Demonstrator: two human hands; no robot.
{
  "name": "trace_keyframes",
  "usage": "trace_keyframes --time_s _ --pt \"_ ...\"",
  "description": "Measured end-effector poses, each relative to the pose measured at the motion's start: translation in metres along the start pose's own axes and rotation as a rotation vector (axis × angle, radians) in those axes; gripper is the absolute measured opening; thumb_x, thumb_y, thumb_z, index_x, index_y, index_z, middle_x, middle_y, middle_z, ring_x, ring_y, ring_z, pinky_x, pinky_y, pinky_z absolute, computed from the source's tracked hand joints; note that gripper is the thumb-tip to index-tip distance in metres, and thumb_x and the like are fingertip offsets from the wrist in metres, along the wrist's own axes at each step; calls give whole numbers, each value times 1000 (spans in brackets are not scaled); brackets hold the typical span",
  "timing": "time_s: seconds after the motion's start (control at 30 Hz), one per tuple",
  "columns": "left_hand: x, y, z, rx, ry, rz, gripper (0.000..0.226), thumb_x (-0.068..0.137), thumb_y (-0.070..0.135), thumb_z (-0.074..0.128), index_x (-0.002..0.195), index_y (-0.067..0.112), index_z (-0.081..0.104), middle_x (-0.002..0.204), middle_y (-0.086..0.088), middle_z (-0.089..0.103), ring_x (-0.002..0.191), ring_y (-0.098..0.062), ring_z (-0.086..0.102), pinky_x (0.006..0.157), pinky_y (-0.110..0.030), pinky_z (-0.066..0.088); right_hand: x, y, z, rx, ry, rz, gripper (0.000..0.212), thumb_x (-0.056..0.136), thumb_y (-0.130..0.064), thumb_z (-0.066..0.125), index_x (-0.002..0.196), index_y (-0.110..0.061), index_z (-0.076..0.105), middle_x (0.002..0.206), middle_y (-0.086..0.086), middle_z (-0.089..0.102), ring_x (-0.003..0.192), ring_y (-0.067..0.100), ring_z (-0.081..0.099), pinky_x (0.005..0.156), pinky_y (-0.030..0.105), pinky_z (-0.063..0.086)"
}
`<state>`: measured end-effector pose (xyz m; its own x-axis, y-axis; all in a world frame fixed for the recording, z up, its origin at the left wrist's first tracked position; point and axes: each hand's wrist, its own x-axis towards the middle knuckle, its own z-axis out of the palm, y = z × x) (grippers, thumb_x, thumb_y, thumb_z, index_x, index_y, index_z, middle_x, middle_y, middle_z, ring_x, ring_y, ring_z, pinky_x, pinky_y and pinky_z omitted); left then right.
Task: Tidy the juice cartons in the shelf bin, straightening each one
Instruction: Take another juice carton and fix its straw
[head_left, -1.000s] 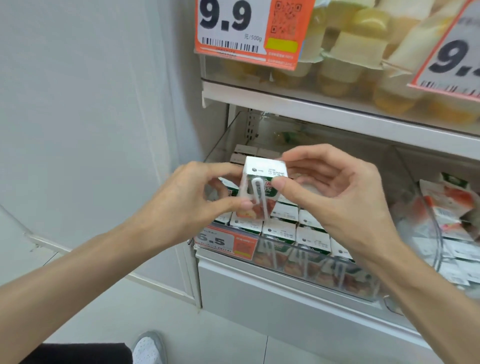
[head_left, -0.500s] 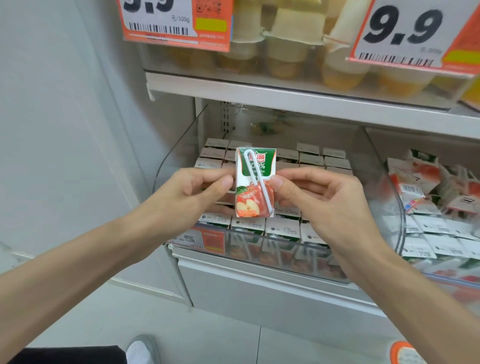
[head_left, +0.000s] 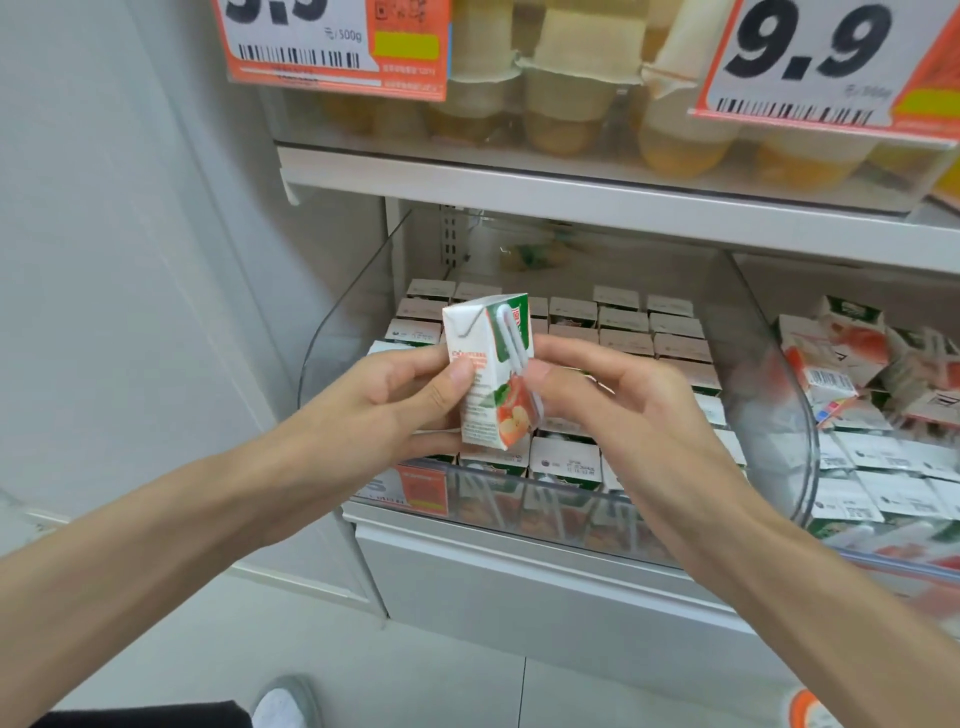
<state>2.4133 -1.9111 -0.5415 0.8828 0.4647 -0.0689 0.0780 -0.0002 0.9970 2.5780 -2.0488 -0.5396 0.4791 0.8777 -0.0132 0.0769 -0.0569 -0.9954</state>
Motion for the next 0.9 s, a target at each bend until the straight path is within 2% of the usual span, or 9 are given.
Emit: trace_keyframes --time_s 0.1,0.2,0.27,0.33,0.5,0.63,0.73,0.83,0.9 --pt "-1 4 -1 6 32 3 37 104 31 54 139 21 65 128 0 77 119 -21 73 103 -30 56 -1 2 4 -118 -31 -53 50 79 -37 87 127 -33 75 118 -5 76 108 11 73 97 34 60" --pt "-2 6 -3 -18 58 -22 41 101 36 57 137 19 64 126 -1 78 116 -23 75 103 -33 57 0 4 5 -71 -52 -57 50 80 -34 87 128 -32 75 117 -7 77 109 11 74 95 28 61" --pt "-2 7 -3 -79 69 -40 45 100 40 55 137 15 65 126 -5 77 115 -26 75 101 -35 59 2 4 4 -4 -56 -40 59 79 -32 86 135 -28 70 119 -9 78 112 10 74 94 23 59" --pt "-2 8 -5 -145 70 -43 45 103 38 52 138 12 64 128 -8 76 115 -31 75 100 -37 60 2 4 4 29 -43 -42 63 78 -31 86 138 -25 67 120 -8 78 113 10 74 97 25 59" --pt "-3 7 -7 -168 88 -76 39 104 23 57 141 10 58 123 -13 78 113 -32 76 96 -37 62 3 5 6 54 -11 -50 47 76 -29 86 120 -19 73 112 -5 81 107 10 76 97 24 59" --pt "-2 8 -8 -206 84 -89 41 103 24 56 141 10 59 124 -11 77 113 -31 76 93 -34 62 4 5 9 -5 22 -87 43 76 -38 85 115 -24 75 111 -8 80 107 8 74 97 28 57" --pt "-2 9 -9 -208 87 -95 41 103 26 56 140 11 61 123 -10 78 112 -30 76 93 -33 62 4 4 11 -14 32 -91 35 84 -42 78 116 -27 77 113 -10 80 110 8 73 102 33 56" --pt "-3 9 -10 -199 108 -93 42 101 27 58 140 10 60 120 -12 79 112 -30 77 94 -35 62 3 3 10 -36 31 -84 26 92 -40 73 115 -31 79 115 -11 79 110 9 73 103 38 56" --pt "-4 8 -12 -178 105 -84 42 102 27 59 141 12 59 122 -12 78 113 -30 76 96 -36 61 2 3 9 -27 28 -83 22 91 -36 75 112 -32 81 113 -6 79 106 11 75 101 36 57"
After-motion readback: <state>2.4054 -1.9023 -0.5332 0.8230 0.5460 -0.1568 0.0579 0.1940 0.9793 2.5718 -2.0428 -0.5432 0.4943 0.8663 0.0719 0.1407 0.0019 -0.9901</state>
